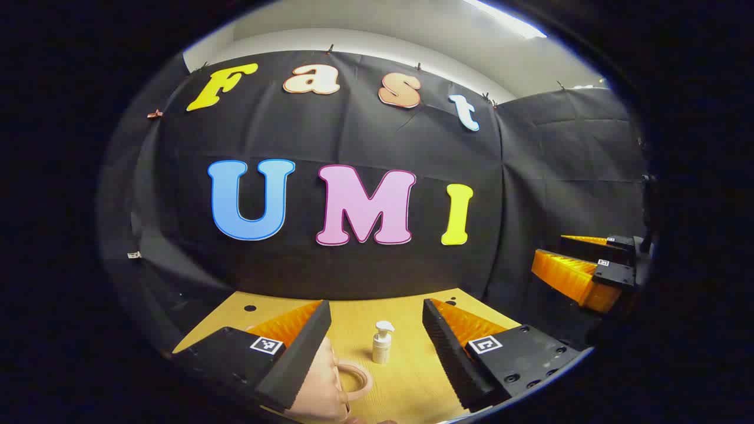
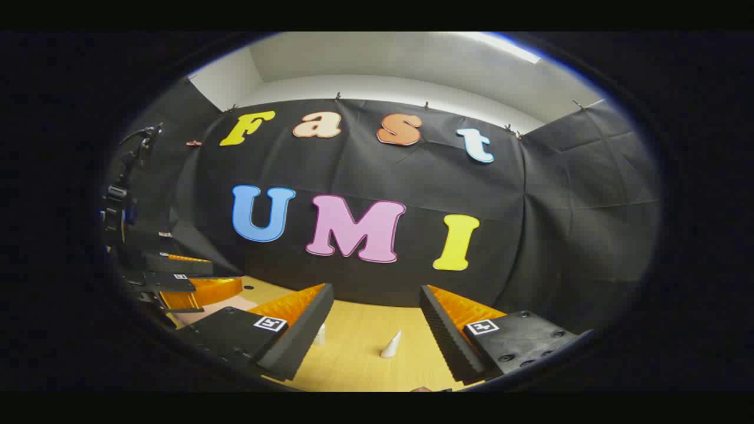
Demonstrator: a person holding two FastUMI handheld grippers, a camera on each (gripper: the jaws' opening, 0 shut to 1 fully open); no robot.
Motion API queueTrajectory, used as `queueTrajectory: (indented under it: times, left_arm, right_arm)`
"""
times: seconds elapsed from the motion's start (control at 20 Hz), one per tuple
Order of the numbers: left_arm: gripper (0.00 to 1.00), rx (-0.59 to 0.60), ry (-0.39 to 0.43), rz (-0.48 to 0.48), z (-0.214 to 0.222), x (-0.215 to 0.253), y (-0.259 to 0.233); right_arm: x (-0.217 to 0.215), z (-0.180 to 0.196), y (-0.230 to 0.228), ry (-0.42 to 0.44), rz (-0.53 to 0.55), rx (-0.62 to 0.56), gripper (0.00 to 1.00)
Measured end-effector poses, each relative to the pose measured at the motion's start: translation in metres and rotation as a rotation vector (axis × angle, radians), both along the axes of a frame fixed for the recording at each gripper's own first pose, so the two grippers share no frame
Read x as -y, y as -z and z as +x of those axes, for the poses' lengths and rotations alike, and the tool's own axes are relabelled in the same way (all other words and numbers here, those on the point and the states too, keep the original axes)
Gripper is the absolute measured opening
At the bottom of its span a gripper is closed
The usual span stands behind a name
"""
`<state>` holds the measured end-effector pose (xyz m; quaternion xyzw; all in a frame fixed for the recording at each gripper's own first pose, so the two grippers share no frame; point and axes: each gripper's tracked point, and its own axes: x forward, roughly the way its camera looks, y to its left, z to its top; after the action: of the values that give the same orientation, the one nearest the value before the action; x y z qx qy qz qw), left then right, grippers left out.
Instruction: First open the suitcase, pack the skin care products into it, and then close the suitcase.
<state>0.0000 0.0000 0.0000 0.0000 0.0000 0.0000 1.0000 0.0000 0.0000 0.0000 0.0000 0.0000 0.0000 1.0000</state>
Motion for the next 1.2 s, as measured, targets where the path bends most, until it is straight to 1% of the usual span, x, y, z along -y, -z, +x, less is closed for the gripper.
queueTrajectory:
  times: [0.15, 0.35, 0.6, 0.7, 0.8, 1.0, 1.2]
  left_arm:
    - [0.99, -0.011, 0.006, 0.007, 0.003, -0.002, 0.003]
    - [0.98, -0.032, 0.024, -0.002, 0.003, 0.002, 0.011]
    - [0.98, -0.037, 0.039, 0.022, -0.001, 0.005, 0.015]
    - [0.98, -0.024, 0.037, 0.027, -0.003, 0.002, 0.012]
    - [0.99, -0.038, 0.036, 0.03, -0.005, 0.0, 0.02]
    - [0.99, -0.109, 0.038, -0.002, -0.002, 0.004, 0.051]
    - [0.99, -0.2, 0.027, -0.016, 0.014, 0.007, 0.093]
  right_arm:
    - [0.0, -0.003, -0.002, 0.013, 0.006, 0.004, 0.94]
    - [0.001, -0.002, 0.0, 0.026, -0.023, 0.002, 0.94]
    - [0.003, -0.004, 0.002, 0.039, 0.015, -0.016, 0.95]
    - [0.003, -0.004, 0.002, 0.039, 0.016, -0.016, 0.95]
    - [0.003, -0.004, 0.002, 0.04, 0.01, -0.013, 0.95]
    - [0.001, -0.002, 0.007, 0.031, 0.023, -0.025, 0.95]
    - [0.003, 0.001, 0.012, 0.021, -0.006, -0.04, 0.94]
